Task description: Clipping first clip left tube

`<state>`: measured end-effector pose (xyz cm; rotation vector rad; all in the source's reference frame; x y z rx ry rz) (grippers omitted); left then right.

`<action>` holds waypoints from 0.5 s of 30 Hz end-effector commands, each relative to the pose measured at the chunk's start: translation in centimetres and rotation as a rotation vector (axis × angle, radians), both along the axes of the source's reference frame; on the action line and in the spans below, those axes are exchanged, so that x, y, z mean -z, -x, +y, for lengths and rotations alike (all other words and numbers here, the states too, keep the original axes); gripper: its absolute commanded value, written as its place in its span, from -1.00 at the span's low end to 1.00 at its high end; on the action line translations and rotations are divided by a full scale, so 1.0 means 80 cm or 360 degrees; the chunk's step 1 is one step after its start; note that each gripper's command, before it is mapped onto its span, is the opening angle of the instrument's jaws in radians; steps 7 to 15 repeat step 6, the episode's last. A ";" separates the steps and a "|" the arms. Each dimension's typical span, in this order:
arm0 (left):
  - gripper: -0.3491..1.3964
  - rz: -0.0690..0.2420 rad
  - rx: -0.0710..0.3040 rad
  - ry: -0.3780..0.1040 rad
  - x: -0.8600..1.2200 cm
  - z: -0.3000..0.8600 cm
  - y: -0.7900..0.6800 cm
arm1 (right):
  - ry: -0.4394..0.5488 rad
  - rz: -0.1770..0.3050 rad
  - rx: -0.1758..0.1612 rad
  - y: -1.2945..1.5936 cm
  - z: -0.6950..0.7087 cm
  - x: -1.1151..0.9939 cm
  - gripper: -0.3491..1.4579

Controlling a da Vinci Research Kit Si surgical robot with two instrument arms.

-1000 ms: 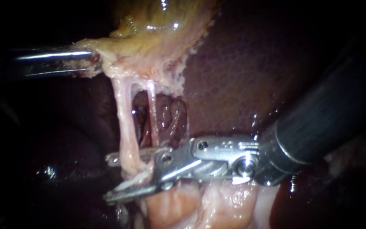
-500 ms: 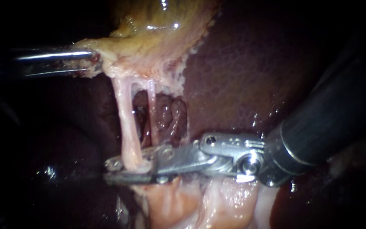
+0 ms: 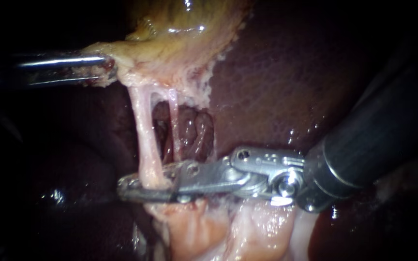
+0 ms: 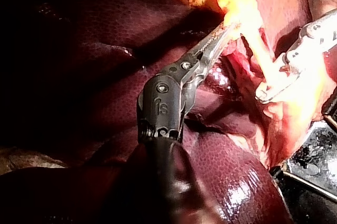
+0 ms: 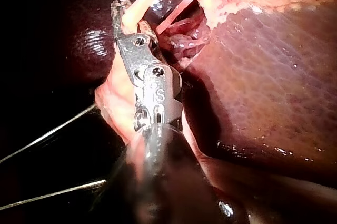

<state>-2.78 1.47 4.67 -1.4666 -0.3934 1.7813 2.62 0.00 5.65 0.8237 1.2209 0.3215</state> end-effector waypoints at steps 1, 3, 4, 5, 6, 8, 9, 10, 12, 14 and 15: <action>-1.00 -0.0001 -0.0001 0.0000 0.0000 0.0000 0.0000 | 0.0000 0.0001 0.0002 0.0000 0.0000 -0.0001 -1.00; -1.00 -0.0001 -0.0001 0.0000 0.0000 0.0000 0.0000 | 0.0000 0.0001 0.0002 0.0001 0.0000 -0.0001 -1.00; -1.00 -0.0001 -0.0001 0.0000 0.0000 0.0000 0.0000 | 0.0000 0.0001 0.0002 0.0001 0.0001 -0.0002 -1.00; -1.00 -0.0001 -0.0001 0.0000 0.0000 0.0000 0.0000 | 0.0000 0.0001 0.0002 0.0001 0.0001 -0.0002 -1.00; -1.00 -0.0001 -0.0001 0.0000 0.0000 0.0000 0.0000 | 0.0000 0.0001 0.0002 0.0001 0.0001 -0.0003 -1.00; -1.00 -0.0001 -0.0001 0.0000 0.0000 0.0000 0.0000 | 0.0000 0.0001 0.0002 0.0001 0.0001 -0.0003 -1.00; -1.00 -0.0001 -0.0001 0.0000 0.0000 0.0000 0.0000 | 0.0000 0.0001 0.0002 0.0001 0.0001 -0.0003 -1.00; -1.00 -0.0001 -0.0001 0.0000 0.0000 0.0000 0.0000 | 0.0000 0.0001 0.0002 0.0001 0.0001 -0.0003 -1.00; -1.00 -0.0001 -0.0001 0.0000 0.0000 0.0000 0.0000 | 0.0000 0.0001 0.0002 0.0001 0.0001 -0.0003 -1.00; -1.00 -0.0001 -0.0001 0.0000 0.0000 0.0000 0.0000 | 0.0000 0.0001 0.0002 0.0001 0.0001 -0.0003 -1.00; -1.00 -0.0001 -0.0001 0.0000 0.0000 0.0000 0.0000 | 0.0000 0.0001 0.0002 0.0001 0.0001 -0.0003 -1.00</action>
